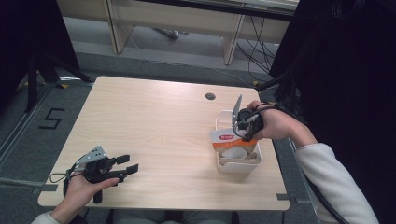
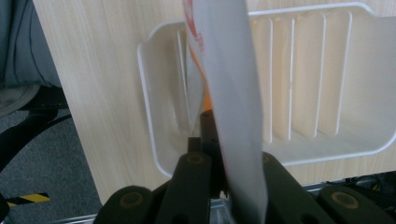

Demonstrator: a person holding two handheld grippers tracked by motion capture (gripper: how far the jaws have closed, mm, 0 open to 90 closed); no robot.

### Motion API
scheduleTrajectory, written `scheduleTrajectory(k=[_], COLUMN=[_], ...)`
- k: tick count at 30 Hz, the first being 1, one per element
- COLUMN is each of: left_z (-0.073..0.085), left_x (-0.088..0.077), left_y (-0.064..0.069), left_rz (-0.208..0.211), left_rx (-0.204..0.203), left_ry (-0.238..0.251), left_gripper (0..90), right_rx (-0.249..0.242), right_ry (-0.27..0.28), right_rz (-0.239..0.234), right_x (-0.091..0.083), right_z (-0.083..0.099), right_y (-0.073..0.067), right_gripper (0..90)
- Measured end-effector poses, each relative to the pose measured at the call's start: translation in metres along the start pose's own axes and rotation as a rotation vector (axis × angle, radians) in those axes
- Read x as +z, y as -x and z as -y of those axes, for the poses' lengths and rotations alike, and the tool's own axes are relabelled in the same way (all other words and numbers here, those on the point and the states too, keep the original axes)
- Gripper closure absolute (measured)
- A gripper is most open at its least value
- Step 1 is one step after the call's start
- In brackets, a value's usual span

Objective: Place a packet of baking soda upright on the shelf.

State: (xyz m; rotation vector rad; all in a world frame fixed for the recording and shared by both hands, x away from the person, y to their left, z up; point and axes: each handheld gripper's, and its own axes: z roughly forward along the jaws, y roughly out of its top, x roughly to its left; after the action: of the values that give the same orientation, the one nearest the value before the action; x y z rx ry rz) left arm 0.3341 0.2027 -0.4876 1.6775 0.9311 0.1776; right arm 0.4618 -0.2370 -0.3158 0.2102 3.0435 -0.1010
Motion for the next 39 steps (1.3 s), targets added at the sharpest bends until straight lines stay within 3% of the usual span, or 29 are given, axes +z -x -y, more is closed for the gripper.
scheduleTrajectory(k=[4,5,6,7,9,11,13,17,18,20,22,23,25,27,31,34,35,39], left_z=[0.000,0.000,0.000,0.000,0.000,0.000,0.000,0.000,0.000,0.000,0.000,0.000,0.000,0.000,0.001,0.001,0.001,0.000], left_x=[0.000,0.000,0.000,0.000,0.000,0.000,0.000,0.000,0.000,0.000,0.000,0.000,0.000,0.000,0.001,0.001,0.001,0.001], left_y=[0.000,0.000,0.000,0.000,0.001,0.000,0.001,0.001,0.000,0.001,0.000,0.001,0.001,0.001,0.000,0.000,0.000,0.001], left_rz=[0.001,0.000,0.000,0.000,-0.007,-0.004,-0.007,-0.006,-0.004,-0.008,-0.005,-0.003,-0.004,-0.009,0.001,-0.004,-0.005,-0.008], left_rx=[0.002,0.003,0.002,0.003,-0.014,-0.010,-0.013,-0.013,-0.010,-0.013,-0.010,-0.012,-0.012,-0.019,-0.017,-0.022,-0.022,-0.015], left_ry=[-0.002,-0.003,-0.003,-0.003,-0.002,-0.001,-0.001,-0.002,-0.001,-0.002,-0.003,-0.001,-0.001,0.001,0.003,0.002,0.003,-0.001], left_gripper=[36.0,36.0,36.1,36.1,36.1,36.1,36.0,36.0,36.1,36.1,36.1,36.1,36.0,36.0,36.0,36.0,36.0,35.8], right_rx=[0.023,-0.017,-0.026,0.017,0.007,0.025,0.001,0.006,0.033,-0.015,0.047,0.049,0.002,0.026,0.057,0.095,0.071,0.060], right_ry=[0.005,0.028,0.032,0.012,0.013,0.000,-0.001,-0.002,-0.005,0.017,-0.004,-0.004,0.012,0.012,0.061,0.147,0.175,0.250], right_rz=[-0.005,0.000,-0.006,-0.011,-0.019,-0.020,-0.023,-0.020,-0.026,-0.023,-0.031,-0.032,-0.032,-0.025,-0.006,0.023,0.034,0.042], right_x=[0.003,0.005,0.006,0.006,0.008,0.010,0.013,0.015,0.015,0.018,0.018,0.018,0.019,0.019,0.012,0.002,0.000,-0.005], right_z=[0.001,0.002,0.002,0.003,0.003,0.003,0.003,0.003,0.004,0.004,0.006,0.006,0.007,0.008,0.009,0.008,0.006,-0.004], right_y=[-0.001,0.002,0.002,0.000,0.000,-0.001,0.000,0.000,-0.002,0.002,-0.001,-0.001,0.001,0.000,0.000,-0.004,-0.004,-0.010], right_gripper=[90.0,90.0,90.0,90.0,90.0,90.0,90.0,90.0,90.0,90.0,90.0,90.0,90.0,89.8,74.2,62.0,58.2,49.7])
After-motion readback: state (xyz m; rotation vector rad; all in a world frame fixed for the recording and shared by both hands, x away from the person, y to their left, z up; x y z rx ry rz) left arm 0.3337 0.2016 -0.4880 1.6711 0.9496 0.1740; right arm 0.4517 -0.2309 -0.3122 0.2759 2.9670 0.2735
